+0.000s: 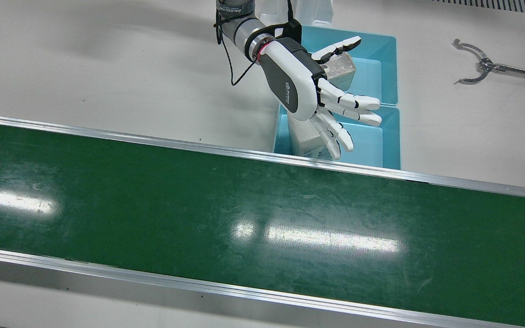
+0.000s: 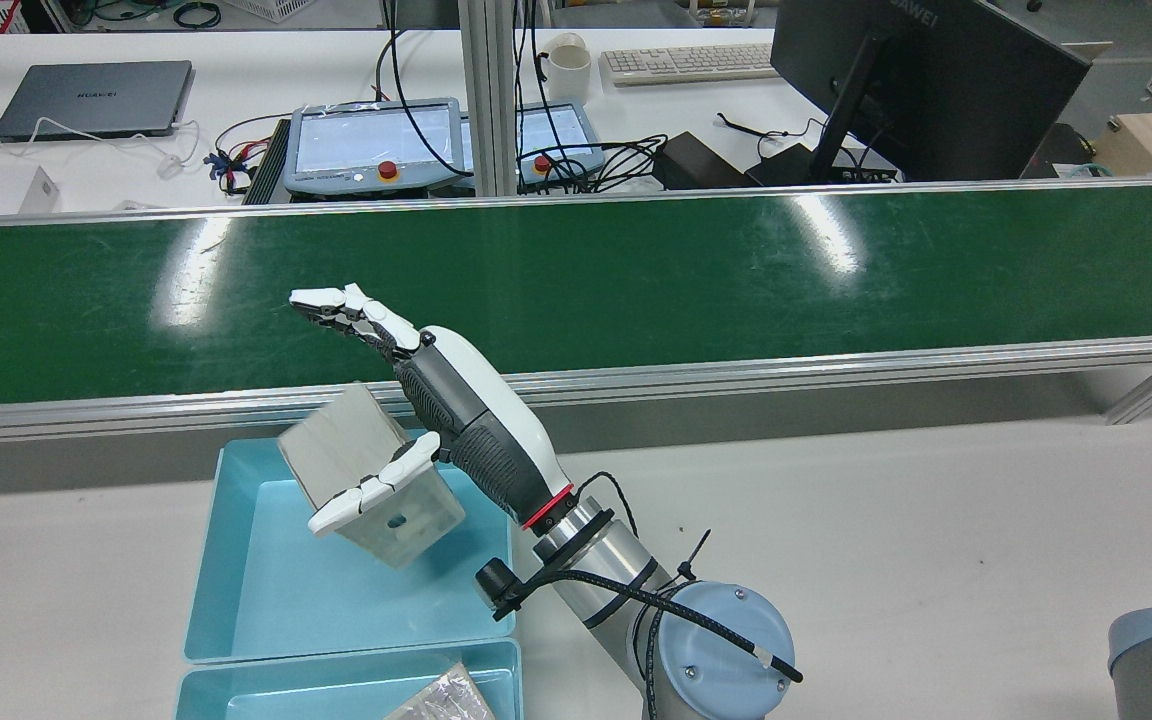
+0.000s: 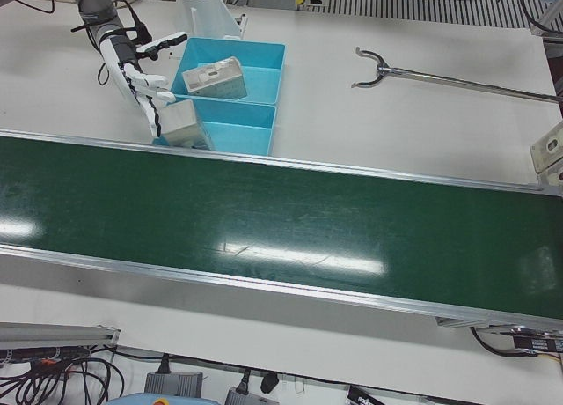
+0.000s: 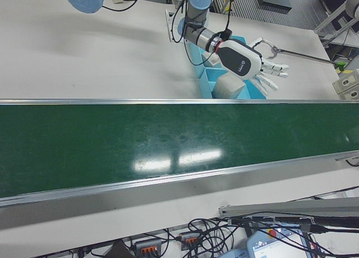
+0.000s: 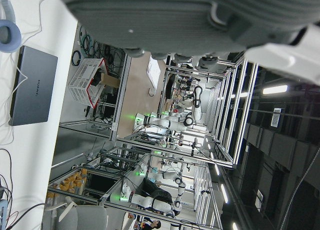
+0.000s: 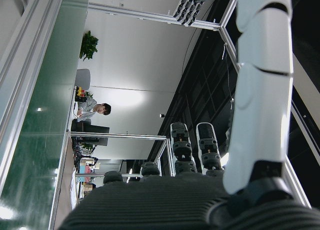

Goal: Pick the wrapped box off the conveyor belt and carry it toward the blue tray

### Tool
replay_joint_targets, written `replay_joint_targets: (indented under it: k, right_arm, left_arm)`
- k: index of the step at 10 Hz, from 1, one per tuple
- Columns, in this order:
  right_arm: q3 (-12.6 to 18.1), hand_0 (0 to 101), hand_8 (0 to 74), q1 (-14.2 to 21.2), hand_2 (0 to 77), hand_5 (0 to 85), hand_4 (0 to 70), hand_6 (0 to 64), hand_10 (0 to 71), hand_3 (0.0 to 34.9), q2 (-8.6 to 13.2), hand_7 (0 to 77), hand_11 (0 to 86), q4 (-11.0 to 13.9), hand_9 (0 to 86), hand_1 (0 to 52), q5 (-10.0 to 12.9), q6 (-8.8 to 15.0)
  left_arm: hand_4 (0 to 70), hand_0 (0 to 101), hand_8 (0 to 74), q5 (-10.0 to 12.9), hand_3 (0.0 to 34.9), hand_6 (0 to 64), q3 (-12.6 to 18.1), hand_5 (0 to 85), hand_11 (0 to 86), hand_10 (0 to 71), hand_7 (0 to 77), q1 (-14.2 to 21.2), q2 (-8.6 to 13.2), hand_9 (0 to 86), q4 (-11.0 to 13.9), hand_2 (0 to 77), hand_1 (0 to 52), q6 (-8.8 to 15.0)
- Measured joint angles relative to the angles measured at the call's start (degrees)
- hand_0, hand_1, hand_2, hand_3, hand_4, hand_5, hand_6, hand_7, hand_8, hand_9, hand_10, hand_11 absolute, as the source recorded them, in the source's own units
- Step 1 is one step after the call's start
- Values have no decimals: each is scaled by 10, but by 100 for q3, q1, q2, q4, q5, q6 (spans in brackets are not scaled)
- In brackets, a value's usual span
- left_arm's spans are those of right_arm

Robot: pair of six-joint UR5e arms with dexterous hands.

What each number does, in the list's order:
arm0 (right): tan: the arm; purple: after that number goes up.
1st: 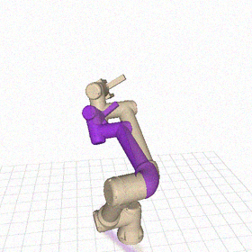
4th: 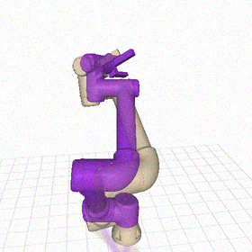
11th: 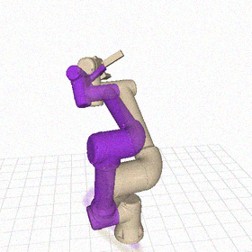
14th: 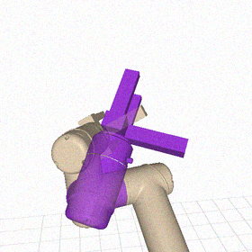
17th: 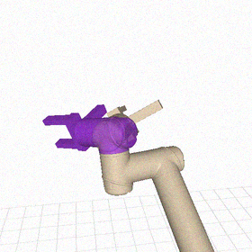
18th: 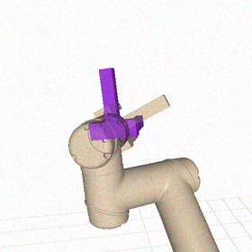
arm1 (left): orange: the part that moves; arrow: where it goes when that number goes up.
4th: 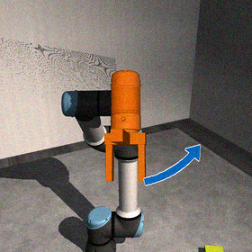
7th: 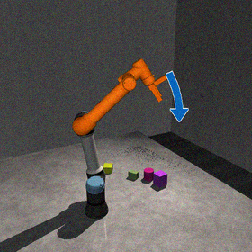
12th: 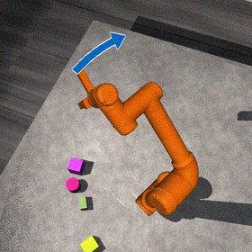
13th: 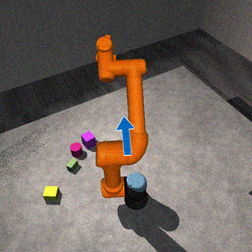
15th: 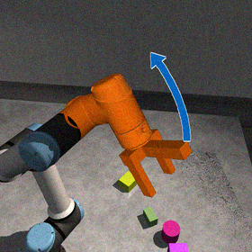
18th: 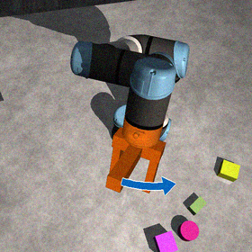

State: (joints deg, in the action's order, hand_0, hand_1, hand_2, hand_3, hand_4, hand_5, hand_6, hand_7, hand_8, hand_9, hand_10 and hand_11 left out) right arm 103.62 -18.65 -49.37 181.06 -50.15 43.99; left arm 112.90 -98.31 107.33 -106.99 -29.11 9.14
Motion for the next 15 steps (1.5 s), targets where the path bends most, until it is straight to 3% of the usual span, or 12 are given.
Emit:
replay_joint_targets:
  k: [1, 3, 4, 6, 7, 8, 11, 12, 15]
  right_arm:
    - [9, 484, 11, -3, 82, 218, 49, 104, 0, 141, 0, 55, 16, 2, 16, 131, -3, 0]
    - [66, 483, 11, -91, 87, 235, 60, 104, 0, 127, 6, 55, 16, 107, 16, 131, -21, 2]
    - [151, 490, 16, -208, 98, 251, 60, 109, 0, 96, 1, 60, 16, 277, 16, 180, -40, 3]
    - [480, 520, 0, -629, 131, 251, 65, 82, 0, 85, -95, 60, 16, 919, 16, 196, -82, -10]
    - [638, 520, 0, -894, 131, 251, 65, 82, 0, 85, -253, 60, 16, 1184, 16, 196, -99, -50]
    - [736, 520, 0, -1151, 131, 251, 65, 82, 0, 85, -451, 60, 16, 1332, 16, 196, -105, -184]
    - [751, 503, 5, -1866, 114, 229, 0, 65, 0, 74, -1212, 60, 11, 1466, 16, 175, -106, -1023]
    - [702, 503, 5, -2081, 114, 235, 22, 65, 0, 74, -1445, 55, 11, 1471, 16, 175, -104, -1298]
    - [389, 488, 5, -2586, 93, 235, 11, 49, 0, 69, -1728, 38, 11, 1476, 11, 164, -102, -1838]
  left_arm:
    - [0, 0, 5, 0, 0, 0, 0, 11, 5, 5, 5, 0, 0, 0, 0, 5, 0, 0]
    - [0, 0, 5, 0, 0, 0, 0, 5, 5, 5, 0, 0, 0, 5, 0, 5, 0, 0]
    - [0, 0, 5, 0, 0, 0, 0, 5, 5, 5, 0, 0, 0, 5, 0, 5, 0, 0]
    - [0, 0, 5, 0, 0, 0, 0, 11, 5, 0, 5, 0, 0, 0, 0, 5, 0, 0]
    - [0, 0, 5, 0, 0, 0, 0, 11, 5, 0, 5, 0, 0, 0, 0, 5, 0, 0]
    - [0, 0, 5, 0, 0, 0, 0, 11, 5, 5, 5, 0, 0, 5, 0, 5, 0, 0]
    - [0, 0, 5, 0, 0, 0, 0, 11, 5, 5, 0, 0, 0, 0, 0, 5, 0, 0]
    - [0, 0, 5, 0, 0, 0, 0, 11, 5, 5, 0, 0, 0, 0, 0, 5, 0, 0]
    - [0, 0, 5, 0, 0, 0, 0, 11, 5, 0, 0, 0, 0, 5, 0, 5, 0, 0]
